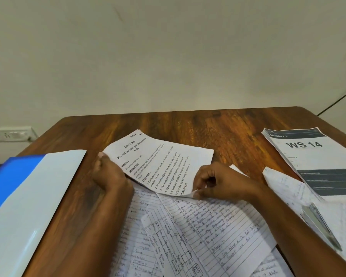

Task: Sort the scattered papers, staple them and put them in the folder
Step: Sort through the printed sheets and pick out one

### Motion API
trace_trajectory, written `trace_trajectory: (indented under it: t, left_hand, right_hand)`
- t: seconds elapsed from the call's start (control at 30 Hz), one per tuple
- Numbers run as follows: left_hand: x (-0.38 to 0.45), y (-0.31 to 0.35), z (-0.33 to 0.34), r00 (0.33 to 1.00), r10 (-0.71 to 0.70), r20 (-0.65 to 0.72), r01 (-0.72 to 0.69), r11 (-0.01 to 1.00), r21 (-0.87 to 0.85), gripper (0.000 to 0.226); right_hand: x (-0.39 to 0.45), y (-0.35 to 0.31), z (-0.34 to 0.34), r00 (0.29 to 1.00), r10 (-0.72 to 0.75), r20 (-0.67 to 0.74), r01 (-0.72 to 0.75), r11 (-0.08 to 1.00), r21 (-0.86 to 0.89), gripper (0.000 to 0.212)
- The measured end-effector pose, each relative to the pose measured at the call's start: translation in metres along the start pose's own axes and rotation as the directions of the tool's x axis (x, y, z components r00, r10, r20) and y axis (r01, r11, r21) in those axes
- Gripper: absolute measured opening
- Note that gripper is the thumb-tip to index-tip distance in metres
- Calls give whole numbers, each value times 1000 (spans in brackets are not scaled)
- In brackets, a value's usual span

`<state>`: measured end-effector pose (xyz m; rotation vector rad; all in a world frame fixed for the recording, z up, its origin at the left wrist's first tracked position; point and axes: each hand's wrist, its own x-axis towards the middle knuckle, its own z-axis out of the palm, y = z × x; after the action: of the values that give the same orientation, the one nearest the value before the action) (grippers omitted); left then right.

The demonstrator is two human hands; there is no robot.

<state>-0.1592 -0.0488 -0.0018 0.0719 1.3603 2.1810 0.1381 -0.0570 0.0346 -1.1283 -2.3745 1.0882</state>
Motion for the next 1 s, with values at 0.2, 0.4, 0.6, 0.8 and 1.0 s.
trace_trajectory:
  t: [0.2,0.4,0.6,0.8,1.0]
  left_hand:
    - [-1,-3,1,998,66,23,-66,997,28,31]
    - [-2,-4,-1,996,84,43,-86,996,39,27]
    - [-1,-4,-3,996,76,56,-79,995,64,33]
    - [-4,-2,-3,995,70,73,-75,995,60,32]
    - [-4,-2,-3,995,42,88,-46,998,43,31]
  right_hand:
    - [0,7,-6,999,41,-1,-40,987,157,12]
    - [2,9,-5,999,37,5,-37,966,255,15]
    - [4,11,-2,998,68,2,-66,968,241,11]
    - [2,7,-2,999,28,16,-31,983,180,13]
    - [0,5,-4,999,-16,52,4,972,234,14]
